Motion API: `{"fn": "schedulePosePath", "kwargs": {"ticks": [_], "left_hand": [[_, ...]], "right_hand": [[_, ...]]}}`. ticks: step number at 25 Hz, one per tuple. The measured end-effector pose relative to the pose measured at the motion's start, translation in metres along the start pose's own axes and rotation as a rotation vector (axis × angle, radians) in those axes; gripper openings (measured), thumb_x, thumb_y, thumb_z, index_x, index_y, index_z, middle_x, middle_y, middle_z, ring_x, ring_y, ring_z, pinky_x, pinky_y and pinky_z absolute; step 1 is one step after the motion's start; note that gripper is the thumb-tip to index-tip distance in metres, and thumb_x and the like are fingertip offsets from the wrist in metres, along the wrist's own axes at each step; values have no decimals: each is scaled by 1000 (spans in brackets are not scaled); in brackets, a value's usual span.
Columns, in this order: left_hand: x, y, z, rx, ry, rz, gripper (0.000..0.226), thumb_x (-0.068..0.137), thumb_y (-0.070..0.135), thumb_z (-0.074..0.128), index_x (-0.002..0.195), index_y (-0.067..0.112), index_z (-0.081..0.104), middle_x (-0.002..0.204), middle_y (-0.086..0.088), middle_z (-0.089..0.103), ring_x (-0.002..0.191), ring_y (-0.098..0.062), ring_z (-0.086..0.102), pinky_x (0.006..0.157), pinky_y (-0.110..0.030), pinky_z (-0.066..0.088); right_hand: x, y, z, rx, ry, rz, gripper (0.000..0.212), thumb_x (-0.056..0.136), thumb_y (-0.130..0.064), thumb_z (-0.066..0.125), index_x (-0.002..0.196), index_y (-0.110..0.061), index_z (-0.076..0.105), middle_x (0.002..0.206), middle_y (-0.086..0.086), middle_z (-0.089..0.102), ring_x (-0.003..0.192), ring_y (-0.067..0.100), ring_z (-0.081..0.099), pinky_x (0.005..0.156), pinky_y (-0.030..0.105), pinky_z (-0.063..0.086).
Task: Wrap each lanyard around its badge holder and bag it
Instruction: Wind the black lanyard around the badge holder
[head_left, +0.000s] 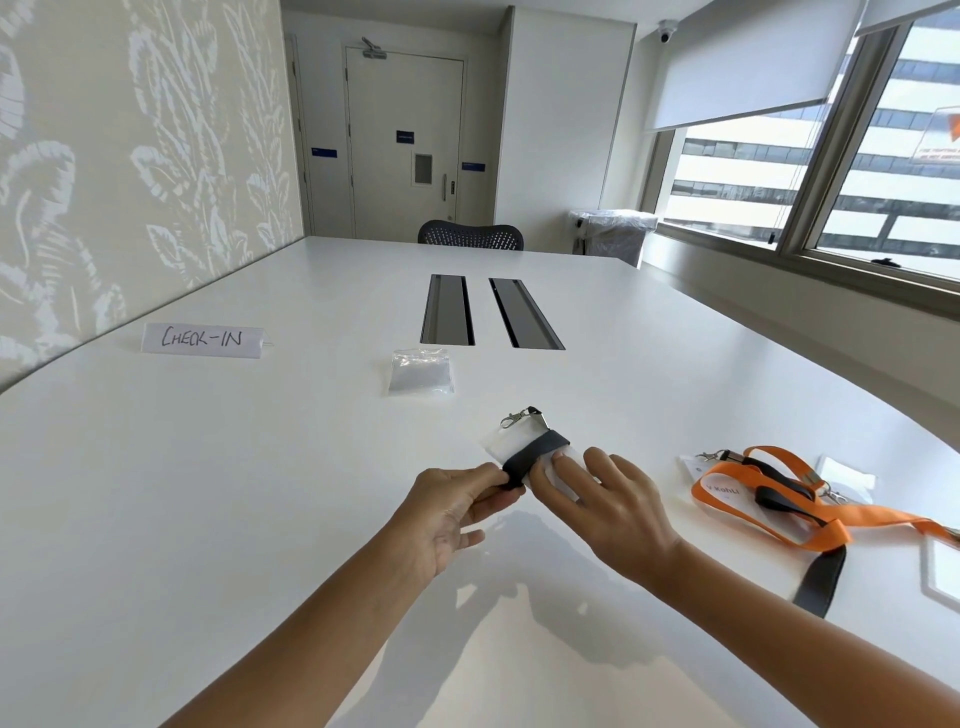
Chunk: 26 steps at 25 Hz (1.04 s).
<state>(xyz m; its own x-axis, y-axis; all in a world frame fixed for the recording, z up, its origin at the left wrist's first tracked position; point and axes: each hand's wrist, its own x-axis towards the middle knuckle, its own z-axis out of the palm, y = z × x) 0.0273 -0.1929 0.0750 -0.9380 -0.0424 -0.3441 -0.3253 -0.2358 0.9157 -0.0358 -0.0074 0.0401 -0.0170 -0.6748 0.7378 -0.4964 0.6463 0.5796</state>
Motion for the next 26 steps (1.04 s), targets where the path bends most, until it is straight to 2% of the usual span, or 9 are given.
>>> {"fn": "schedulePosePath", "kwargs": {"ticks": [4, 7, 9, 11, 14, 18, 23, 25, 26], "left_hand": [[2, 6, -3, -44, -38, -7, 15, 85, 11, 57, 80, 14, 71, 90, -5, 76, 73, -4, 71, 100, -47, 37], [3, 3, -5, -42, -42, 20, 11, 85, 11, 65, 91, 10, 74, 91, -5, 76, 73, -3, 72, 105, -52, 34], [3, 0, -6, -34, -29, 41, 19, 82, 16, 71, 100, 8, 74, 91, -4, 76, 73, -2, 71, 105, -52, 35], [2, -1, -6, -17, -19, 70, 19, 79, 21, 75, 95, 10, 74, 88, -2, 77, 72, -1, 70, 104, -49, 37], [1, -5, -6, 37, -12, 118, 19, 78, 27, 77, 89, 12, 75, 86, 2, 77, 71, 1, 70, 100, -46, 38], [0, -9, -2, 105, 12, 153, 26, 78, 36, 75, 87, 11, 77, 79, 6, 76, 70, 2, 70, 92, -40, 40], [5, -14, 3, 113, 61, 184, 18, 82, 32, 73, 74, 16, 73, 66, 8, 72, 58, 5, 65, 68, -21, 45], [7, -14, 1, 133, 96, 222, 18, 82, 30, 73, 74, 13, 73, 65, 7, 72, 58, 4, 64, 59, -14, 44], [8, -13, -3, 161, 119, 247, 20, 82, 30, 73, 74, 12, 74, 66, 6, 72, 60, 3, 65, 60, -14, 44]], "right_hand": [[-2, -1, 4, 17, -2, 67, 34, 81, 8, 49, 107, -11, 60, 78, 2, 63, 64, 20, 35, 45, 28, 32], [-1, -4, 4, 34, -7, 117, 40, 75, 11, 54, 107, -12, 57, 74, 1, 59, 58, 20, 37, 44, 28, 31], [0, -7, 4, 50, -9, 148, 41, 76, 12, 51, 107, -13, 58, 72, 1, 57, 58, 20, 35, 44, 27, 30], [0, -9, 4, 79, -8, 182, 40, 78, 13, 47, 106, -14, 59, 72, 0, 56, 59, 20, 34, 45, 27, 29], [-1, -11, 3, 115, -11, 215, 38, 81, 12, 46, 105, -14, 60, 73, 1, 58, 59, 20, 34, 46, 27, 28], [-4, -11, 1, 100, -6, 151, 37, 76, 8, 59, 107, -12, 59, 74, 2, 59, 62, 20, 32, 47, 28, 29], [3, -11, -5, 104, 6, 115, 27, 77, 9, 59, 95, -11, 64, 74, 2, 63, 60, 21, 38, 45, 30, 37], [10, -9, -11, 236, -46, 202, 33, 77, 8, 51, 92, -14, 70, 82, 1, 65, 65, 23, 48, 56, 32, 43], [12, -8, -14, 367, -110, 263, 36, 74, 4, 51, 95, -16, 71, 90, 0, 65, 76, 23, 53, 67, 33, 44]]}}
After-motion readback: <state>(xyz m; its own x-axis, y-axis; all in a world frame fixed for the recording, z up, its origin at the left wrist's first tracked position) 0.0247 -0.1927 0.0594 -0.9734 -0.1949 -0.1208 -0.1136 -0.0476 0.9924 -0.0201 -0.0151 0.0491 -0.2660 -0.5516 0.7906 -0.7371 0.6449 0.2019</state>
